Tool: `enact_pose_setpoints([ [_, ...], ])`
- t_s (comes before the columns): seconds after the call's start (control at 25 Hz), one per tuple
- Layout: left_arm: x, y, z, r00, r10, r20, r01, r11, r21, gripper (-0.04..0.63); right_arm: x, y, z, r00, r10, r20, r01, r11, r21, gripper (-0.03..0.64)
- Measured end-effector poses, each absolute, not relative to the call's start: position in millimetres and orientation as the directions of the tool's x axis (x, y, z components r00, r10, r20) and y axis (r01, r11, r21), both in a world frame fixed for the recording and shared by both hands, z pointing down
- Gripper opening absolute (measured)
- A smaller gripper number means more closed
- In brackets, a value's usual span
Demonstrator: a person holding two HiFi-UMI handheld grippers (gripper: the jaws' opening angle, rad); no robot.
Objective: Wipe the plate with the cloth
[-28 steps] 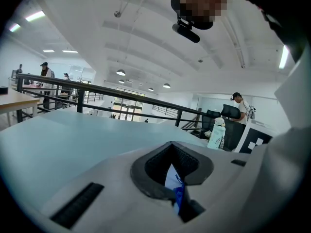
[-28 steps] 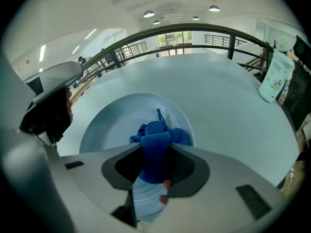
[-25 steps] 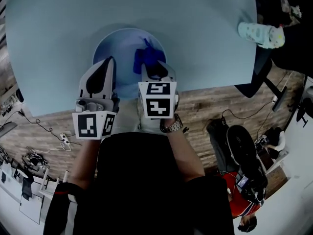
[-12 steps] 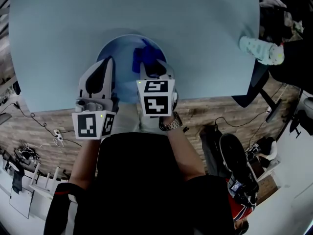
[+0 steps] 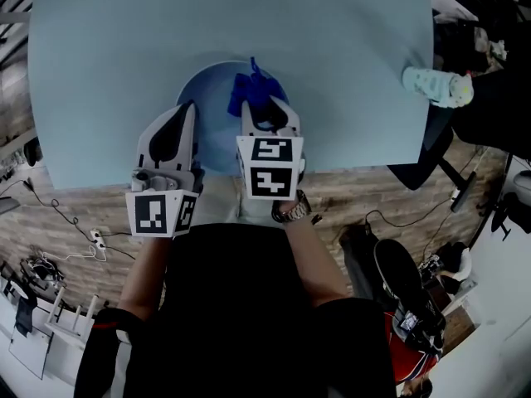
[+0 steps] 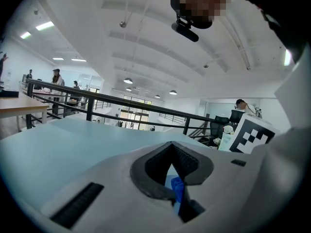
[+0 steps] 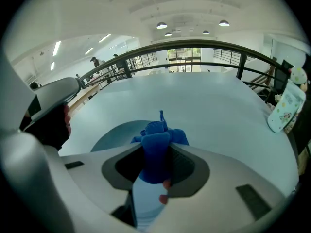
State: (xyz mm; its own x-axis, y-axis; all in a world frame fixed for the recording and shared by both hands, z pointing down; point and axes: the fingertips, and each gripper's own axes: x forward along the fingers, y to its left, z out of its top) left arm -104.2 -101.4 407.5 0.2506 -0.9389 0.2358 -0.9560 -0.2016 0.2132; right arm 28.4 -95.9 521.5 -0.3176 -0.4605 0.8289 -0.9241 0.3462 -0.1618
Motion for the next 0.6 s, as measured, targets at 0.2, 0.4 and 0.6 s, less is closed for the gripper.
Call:
enact_pose_setpoints([
  [0.2, -112, -90, 388, 0.271, -0.942, 0.198, -0.953, -0.233, 0.195, 0.002, 18, -90, 488, -0.349, -0.556, 0.755, -0.925, 0.333, -0.183, 0.118],
  [0.4, -112, -74, 371, 0.309, -0.936, 0.167, -0.942, -0.277, 0.189, 0.002, 10, -78, 446, -0.369, -0.662, 0.652, -0.926, 0.325, -0.194, 0.118],
  [0.6, -114, -49, 355, 0.346, -0.924, 0.164, -0.932, -0.318, 0.174, 0.002, 6, -54, 408, -0.38, -0.719, 0.582, -0.924, 0.323, -0.204, 0.118],
])
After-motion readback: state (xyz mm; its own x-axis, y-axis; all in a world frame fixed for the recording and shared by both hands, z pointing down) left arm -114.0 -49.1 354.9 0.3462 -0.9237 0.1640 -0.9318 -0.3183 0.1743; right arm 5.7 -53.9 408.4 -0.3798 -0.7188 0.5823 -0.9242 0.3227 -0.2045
